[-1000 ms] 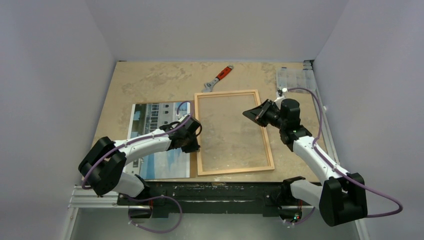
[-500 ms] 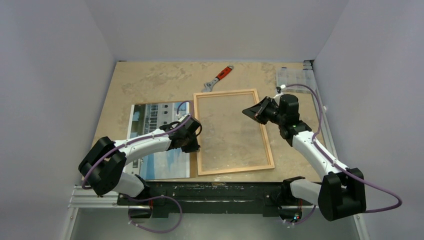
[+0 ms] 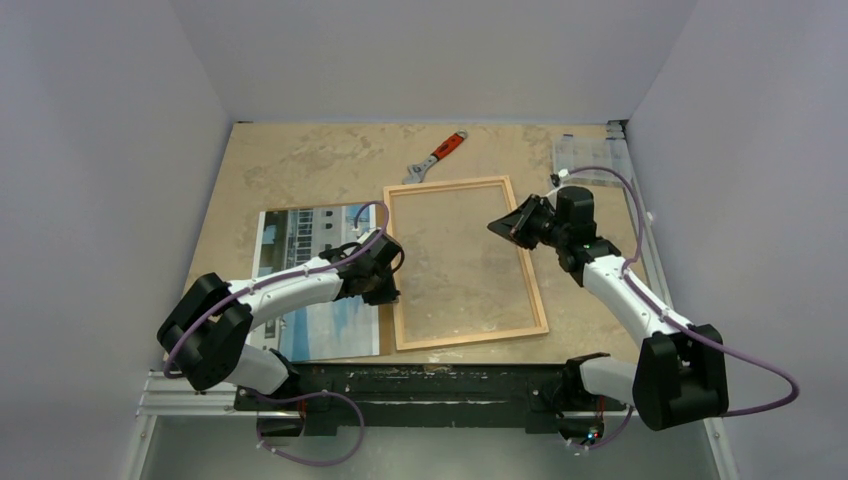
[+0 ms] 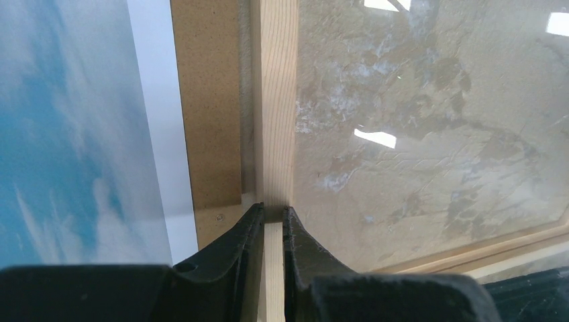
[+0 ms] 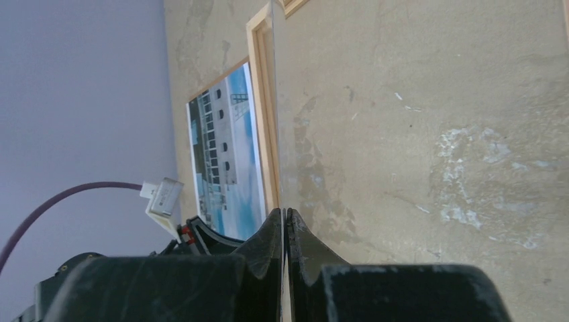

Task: Put the photo into the frame
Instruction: Place the photo frame item in the photo frame.

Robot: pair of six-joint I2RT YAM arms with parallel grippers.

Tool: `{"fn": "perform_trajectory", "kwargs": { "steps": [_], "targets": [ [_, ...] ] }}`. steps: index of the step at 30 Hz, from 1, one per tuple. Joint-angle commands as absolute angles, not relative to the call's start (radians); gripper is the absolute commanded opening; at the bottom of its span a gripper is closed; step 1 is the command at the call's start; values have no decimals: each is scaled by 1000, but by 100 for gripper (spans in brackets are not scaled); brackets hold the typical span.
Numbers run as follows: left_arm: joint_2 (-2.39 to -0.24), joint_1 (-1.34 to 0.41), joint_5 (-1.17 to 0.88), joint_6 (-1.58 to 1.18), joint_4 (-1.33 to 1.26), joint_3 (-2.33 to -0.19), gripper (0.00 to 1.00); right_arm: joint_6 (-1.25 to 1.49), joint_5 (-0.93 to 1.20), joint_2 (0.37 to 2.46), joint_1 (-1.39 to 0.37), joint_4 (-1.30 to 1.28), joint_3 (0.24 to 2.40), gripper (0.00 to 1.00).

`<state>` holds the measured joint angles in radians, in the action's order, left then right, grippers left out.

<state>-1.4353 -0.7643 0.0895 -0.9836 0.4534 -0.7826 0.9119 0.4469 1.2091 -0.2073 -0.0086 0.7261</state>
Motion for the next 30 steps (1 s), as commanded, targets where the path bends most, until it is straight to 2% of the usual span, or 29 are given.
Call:
{"fn": "perform_trajectory", "kwargs": {
  "steps": [1,7,12,18,24,30],
  "targets": [
    [-1465,-769,106,-956,502,-789,13,790,400,1196,-221,-94,733,0],
    [-1469,-769,106,-951,510,-794,12,686,408,1225,-220,-85,752,0],
    [-1475,-769,105,-949,511,-795,12,623,527,1298,-220,-51,771,22],
    [-1482,-770,103,-946,514,-801,11,581,637,1407,-220,-17,778,31],
    [-1483,-771,107,-942,521,-805,11,530,644,1468,-221,-35,795,40],
    [-1494,-775,104,-943,522,-813,11,460,582,1493,-220,-111,833,59]
  ]
}}
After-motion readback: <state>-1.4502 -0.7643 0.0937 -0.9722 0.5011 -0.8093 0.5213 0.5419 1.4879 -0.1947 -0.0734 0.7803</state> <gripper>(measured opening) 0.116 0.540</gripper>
